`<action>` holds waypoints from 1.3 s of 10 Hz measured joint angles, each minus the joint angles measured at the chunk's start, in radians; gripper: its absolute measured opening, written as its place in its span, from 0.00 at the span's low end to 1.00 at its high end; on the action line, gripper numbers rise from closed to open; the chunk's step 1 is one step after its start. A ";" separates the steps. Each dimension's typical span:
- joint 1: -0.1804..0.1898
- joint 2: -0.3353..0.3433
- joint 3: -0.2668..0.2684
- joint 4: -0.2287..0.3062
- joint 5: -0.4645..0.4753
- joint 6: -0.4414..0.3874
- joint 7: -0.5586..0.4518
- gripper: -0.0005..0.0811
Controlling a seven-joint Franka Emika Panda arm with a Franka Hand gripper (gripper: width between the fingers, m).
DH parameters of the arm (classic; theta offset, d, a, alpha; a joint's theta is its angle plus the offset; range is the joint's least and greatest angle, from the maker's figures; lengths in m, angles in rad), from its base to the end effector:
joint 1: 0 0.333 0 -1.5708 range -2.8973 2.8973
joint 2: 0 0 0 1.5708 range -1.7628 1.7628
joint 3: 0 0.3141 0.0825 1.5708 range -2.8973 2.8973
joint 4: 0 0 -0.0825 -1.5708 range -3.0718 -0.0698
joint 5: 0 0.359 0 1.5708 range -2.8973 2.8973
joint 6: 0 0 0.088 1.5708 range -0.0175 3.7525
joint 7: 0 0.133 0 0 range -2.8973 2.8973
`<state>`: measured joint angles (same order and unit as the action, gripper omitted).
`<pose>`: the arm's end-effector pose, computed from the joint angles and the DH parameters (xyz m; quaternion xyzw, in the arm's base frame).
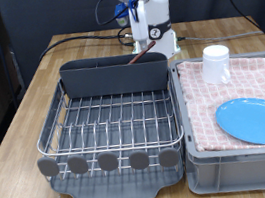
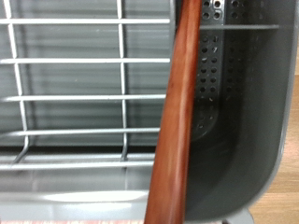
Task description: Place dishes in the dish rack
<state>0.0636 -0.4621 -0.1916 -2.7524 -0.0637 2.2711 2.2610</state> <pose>0.3414 -0.0405 0.3390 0.3962 -0.9179 -0.0221 0.0021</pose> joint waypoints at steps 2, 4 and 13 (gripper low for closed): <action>0.023 -0.024 0.045 0.021 -0.018 -0.024 -0.028 0.99; 0.061 -0.025 0.103 0.053 -0.031 -0.050 -0.051 0.99; 0.131 0.093 0.209 0.231 -0.082 -0.055 -0.176 0.99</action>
<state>0.1942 -0.3696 0.0175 -2.5213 -0.1457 2.2159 2.0850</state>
